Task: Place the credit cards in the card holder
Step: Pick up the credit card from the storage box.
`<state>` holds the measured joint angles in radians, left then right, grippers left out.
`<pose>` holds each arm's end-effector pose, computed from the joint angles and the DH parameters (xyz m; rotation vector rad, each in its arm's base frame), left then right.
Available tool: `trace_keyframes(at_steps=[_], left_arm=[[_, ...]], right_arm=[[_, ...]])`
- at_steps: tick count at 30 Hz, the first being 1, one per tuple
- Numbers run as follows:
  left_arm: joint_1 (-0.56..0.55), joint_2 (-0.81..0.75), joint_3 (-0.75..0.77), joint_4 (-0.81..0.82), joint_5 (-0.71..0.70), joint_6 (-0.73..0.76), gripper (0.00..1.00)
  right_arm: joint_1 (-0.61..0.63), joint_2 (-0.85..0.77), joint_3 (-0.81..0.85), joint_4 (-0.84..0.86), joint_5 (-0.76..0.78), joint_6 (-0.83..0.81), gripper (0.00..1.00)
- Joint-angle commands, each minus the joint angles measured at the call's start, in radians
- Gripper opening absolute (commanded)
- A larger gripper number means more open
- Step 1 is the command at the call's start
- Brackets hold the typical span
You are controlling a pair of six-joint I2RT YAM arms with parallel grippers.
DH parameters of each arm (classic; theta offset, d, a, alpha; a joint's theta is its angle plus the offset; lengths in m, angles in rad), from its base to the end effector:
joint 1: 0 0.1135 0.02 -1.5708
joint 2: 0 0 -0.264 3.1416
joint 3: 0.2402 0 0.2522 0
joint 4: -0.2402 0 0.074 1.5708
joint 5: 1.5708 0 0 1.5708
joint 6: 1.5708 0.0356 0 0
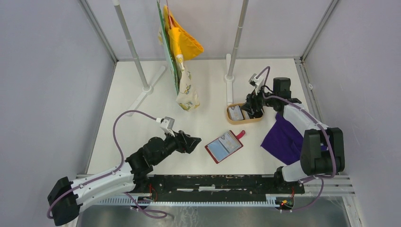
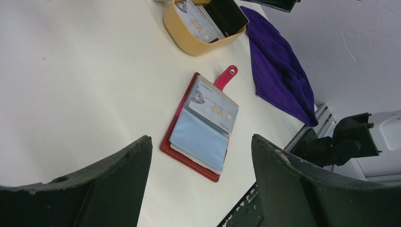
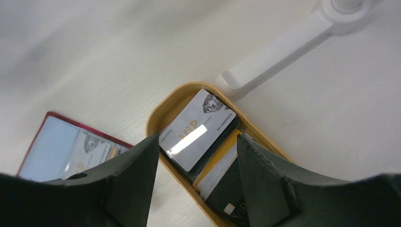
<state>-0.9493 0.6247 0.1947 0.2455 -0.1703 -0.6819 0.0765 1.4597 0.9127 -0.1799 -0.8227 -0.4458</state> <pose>0.0985 -0.1272 0.2003 0.1177 1.8676 -1.0198 0.3017 0.0493 0.2344 -0.9308 1.9049 0.7207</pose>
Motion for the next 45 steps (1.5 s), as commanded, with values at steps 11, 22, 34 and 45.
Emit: trace_keyframes(at_steps=[11, 22, 34, 45], left_arm=[[-0.002, 0.223, 0.081, 0.129, -0.080, 0.093, 0.83], [-0.002, 0.307, 0.085, 0.191, -0.045, 0.076, 0.83], [-0.002, 0.354, 0.087, 0.234, -0.010, 0.055, 0.82], [-0.001, 0.373, 0.095, 0.235, -0.003, 0.053, 0.82]], right_arm=[[0.001, 0.159, -0.060, 0.222, 0.102, 0.491, 0.63], [0.010, 0.215, -0.056, 0.216, 0.126, 0.554, 0.60], [0.019, 0.243, -0.070, 0.245, 0.055, 0.620, 0.56], [0.019, 0.239, -0.102, 0.332, -0.058, 0.726, 0.52]])
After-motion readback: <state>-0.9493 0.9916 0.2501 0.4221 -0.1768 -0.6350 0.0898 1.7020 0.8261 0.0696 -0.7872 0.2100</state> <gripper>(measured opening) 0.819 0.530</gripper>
